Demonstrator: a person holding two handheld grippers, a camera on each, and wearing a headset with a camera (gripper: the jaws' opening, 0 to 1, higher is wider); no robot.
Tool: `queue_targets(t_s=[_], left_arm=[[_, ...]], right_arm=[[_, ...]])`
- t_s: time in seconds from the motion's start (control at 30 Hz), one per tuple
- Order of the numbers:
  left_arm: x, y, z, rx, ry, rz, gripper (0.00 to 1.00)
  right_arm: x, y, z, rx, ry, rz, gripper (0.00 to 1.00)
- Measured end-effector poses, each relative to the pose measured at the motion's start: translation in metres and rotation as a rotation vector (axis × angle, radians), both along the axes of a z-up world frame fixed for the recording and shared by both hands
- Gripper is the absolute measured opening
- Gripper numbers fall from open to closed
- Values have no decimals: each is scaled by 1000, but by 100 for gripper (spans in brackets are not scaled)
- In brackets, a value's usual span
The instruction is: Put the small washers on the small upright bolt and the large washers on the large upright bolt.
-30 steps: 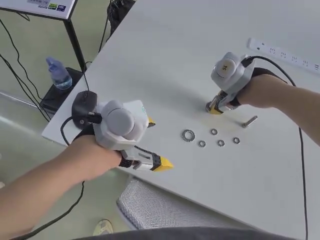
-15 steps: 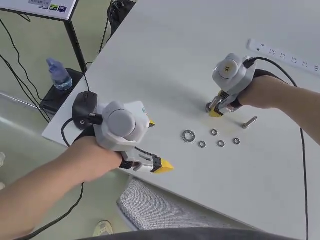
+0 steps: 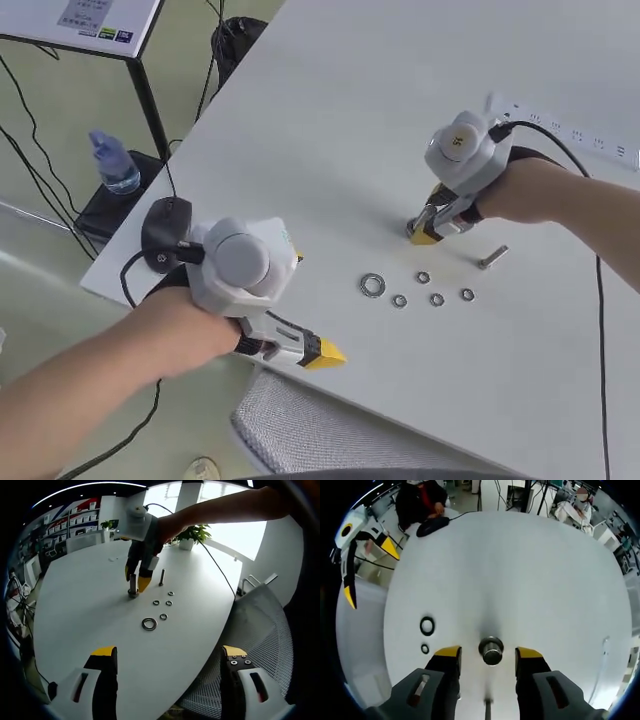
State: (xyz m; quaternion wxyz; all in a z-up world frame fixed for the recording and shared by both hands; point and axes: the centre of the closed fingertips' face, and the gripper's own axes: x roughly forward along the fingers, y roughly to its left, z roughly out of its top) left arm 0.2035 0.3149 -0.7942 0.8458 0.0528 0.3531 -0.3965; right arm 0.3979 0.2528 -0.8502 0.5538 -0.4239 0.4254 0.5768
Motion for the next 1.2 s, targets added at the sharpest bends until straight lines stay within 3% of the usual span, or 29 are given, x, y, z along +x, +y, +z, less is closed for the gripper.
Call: queue_targets(t_s=[0.23, 0.37, 0.57, 1.0, 1.2], left_arm=[[-1, -1, 1, 20, 9, -18, 84], [1, 1, 4, 23, -5, -17, 85], [-1, 2, 6, 22, -8, -15, 84], [-2, 7, 10, 31, -16, -6, 78], [-1, 8, 14, 42, -26, -3, 78]], right_arm=[[-4, 4, 16, 35, -25, 7, 44], [-9, 9, 31, 62, -30, 10, 45], [-15, 7, 30, 58, -36, 30, 44], [-35, 11, 47, 61, -47, 59, 44], [-34, 11, 46, 52, -51, 74, 44]])
